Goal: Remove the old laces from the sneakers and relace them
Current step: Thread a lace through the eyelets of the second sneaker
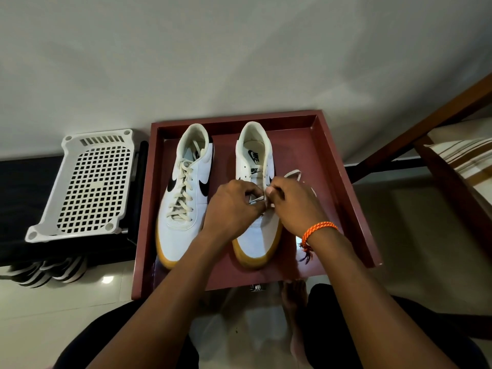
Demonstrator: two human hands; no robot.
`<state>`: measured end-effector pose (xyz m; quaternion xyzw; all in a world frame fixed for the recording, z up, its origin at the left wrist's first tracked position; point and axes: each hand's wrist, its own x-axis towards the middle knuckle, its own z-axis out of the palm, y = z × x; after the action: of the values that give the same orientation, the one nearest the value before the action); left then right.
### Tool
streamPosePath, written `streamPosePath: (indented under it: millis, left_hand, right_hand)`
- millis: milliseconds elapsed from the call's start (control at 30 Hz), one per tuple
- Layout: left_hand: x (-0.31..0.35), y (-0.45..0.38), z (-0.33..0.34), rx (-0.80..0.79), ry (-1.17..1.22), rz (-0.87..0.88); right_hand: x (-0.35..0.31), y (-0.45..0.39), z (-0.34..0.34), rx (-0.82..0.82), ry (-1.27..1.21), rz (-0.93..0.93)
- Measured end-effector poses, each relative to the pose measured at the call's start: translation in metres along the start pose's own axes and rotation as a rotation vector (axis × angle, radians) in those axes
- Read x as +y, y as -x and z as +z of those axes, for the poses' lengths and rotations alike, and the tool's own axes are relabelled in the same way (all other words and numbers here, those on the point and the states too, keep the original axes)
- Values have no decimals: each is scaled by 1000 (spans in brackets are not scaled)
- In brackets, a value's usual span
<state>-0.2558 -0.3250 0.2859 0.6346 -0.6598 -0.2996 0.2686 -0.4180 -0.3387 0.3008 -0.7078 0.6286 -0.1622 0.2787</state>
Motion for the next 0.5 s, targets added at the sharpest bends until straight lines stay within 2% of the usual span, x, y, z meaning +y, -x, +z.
streamPosePath:
  millis: [100,233,500]
  left_hand:
    - [-1,0,0,-9,-10,-8]
    - [0,-1,0,-5,-23,-33]
    - [0,-1,0,-23,-21,-68]
  right_hand:
    - [6,-5,-3,-11,-119,27]
    - [1,-6,-16,1,-242,-51]
    - [-19,1,-47,-22,-671,-181]
